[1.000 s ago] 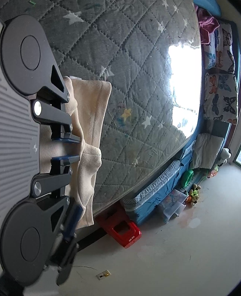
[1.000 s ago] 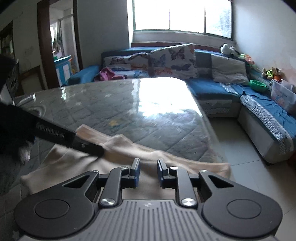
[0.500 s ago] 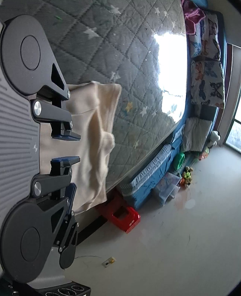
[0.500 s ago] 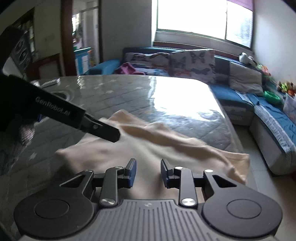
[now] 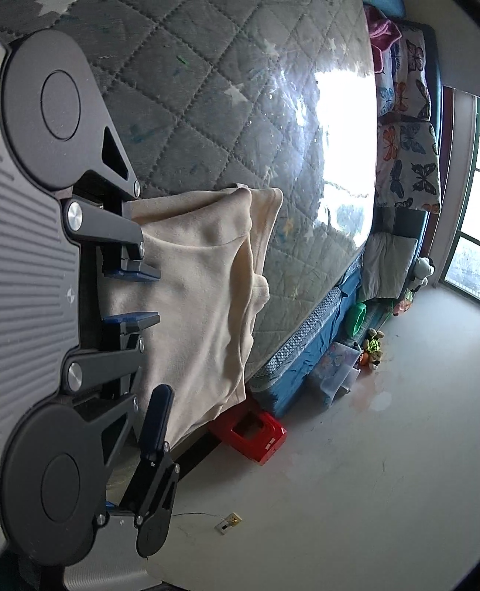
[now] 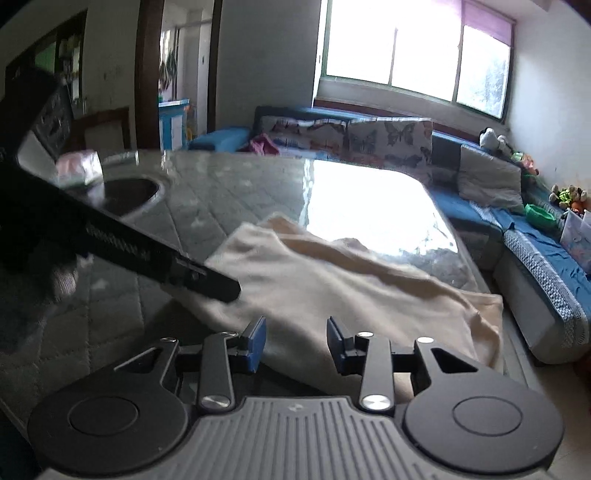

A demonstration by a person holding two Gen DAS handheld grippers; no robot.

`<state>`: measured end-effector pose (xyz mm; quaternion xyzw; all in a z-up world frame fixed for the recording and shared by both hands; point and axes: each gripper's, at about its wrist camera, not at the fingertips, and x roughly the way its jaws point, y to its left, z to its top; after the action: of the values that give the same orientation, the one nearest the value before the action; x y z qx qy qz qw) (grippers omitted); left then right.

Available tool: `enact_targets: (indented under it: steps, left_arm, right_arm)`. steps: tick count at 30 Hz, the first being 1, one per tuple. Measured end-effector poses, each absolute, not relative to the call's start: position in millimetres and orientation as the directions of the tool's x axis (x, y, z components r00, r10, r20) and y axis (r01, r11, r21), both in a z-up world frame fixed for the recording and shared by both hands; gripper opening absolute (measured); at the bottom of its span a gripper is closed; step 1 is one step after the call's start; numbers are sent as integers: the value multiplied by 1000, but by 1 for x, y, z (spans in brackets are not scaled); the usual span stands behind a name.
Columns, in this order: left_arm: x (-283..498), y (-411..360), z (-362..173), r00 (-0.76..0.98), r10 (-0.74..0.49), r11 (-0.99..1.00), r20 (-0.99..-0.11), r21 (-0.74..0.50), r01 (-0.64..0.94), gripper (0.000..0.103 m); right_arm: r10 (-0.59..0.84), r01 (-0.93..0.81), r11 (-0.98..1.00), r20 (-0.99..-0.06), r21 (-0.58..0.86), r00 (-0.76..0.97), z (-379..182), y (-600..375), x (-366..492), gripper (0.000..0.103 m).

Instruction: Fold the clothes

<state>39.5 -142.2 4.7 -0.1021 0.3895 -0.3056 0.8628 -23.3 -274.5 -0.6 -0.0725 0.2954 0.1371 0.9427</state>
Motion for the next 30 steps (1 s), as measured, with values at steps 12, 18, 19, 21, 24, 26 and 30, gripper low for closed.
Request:
enact_targets:
  steps: [12, 18, 19, 21, 24, 26, 30]
  left_arm:
    - [40, -137, 1, 508, -604, 795, -614, -430, 427, 19]
    - [40, -136, 1, 505, -605, 795, -615, -433, 425, 20]
    - [40, -136, 1, 506, -605, 795, -615, -433, 424, 20]
    - [41, -136, 0, 506, -603, 796, -616, -429, 427, 20]
    - [41, -135, 0, 506, -603, 797, -616, -431, 424, 20]
    - [41, -135, 0, 506, -603, 797, -617, -433, 422, 20]
    - [41, -135, 0, 505, -602, 798, -619, -431, 422, 20]
  right_arm:
    - [159, -165, 985, -576, 43, 802, -6, -303, -37, 34]
    - [106, -94, 994, -581, 52, 807, -5, -323, -49, 33]
    - [99, -84, 995, -581, 52, 808, -5, -325, -51, 33]
    - [84, -62, 996, -566, 58, 820, -1, -331, -54, 33]
    - [55, -25, 998, -568, 61, 821, -1, -342, -50, 34]
    - [31, 8, 998, -588, 63, 808, -7, -351, -48, 33]
    - [34, 32, 994, -590, 101, 807, -6, -362, -51, 32]
